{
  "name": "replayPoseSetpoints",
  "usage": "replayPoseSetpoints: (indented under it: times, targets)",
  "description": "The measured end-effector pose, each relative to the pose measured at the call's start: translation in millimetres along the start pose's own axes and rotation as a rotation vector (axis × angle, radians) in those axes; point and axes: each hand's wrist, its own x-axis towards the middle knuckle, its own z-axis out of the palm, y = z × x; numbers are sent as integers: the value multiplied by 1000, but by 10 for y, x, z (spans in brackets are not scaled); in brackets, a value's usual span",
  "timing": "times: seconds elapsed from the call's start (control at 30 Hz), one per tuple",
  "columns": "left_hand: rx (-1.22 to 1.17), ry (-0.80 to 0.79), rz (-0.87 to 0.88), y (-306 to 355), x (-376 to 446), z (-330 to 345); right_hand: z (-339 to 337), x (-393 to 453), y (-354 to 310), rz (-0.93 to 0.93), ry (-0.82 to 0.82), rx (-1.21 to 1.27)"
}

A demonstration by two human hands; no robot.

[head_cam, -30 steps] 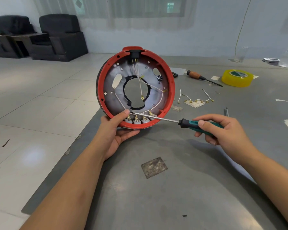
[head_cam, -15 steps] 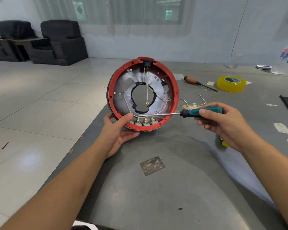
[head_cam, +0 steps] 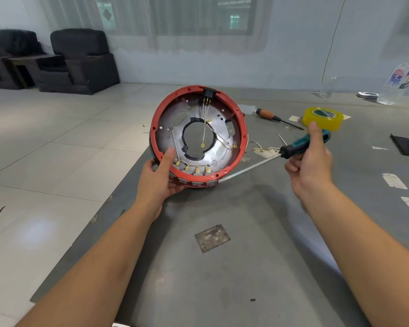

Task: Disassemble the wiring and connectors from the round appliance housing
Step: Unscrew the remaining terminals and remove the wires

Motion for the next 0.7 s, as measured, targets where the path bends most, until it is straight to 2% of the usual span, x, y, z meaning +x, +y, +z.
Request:
replayPoseSetpoints:
  times: [0.23,0.33,0.47,0.5,0.63,0.7]
  targets:
    - [51,1,-1,-26,81,-16,-323,-204,315,92,-506,-396]
    - [50,-15,36,-55,49,-44,-368,-234,288,100,-665,-544]
    - [47,-38,57,-72,12,-61,-415,-165,184,-165,-810,-1215]
    - [49,-39,58,-76,8,-63,-423,-163,171,-238,-858,-1314]
    - [55,-30,67,-80,-2,-50,-391,-214,166,-584,-1052,-1499]
    - [67,-33,74,-88,-5,-49,-386,-236,188,-621,-1083,-1484]
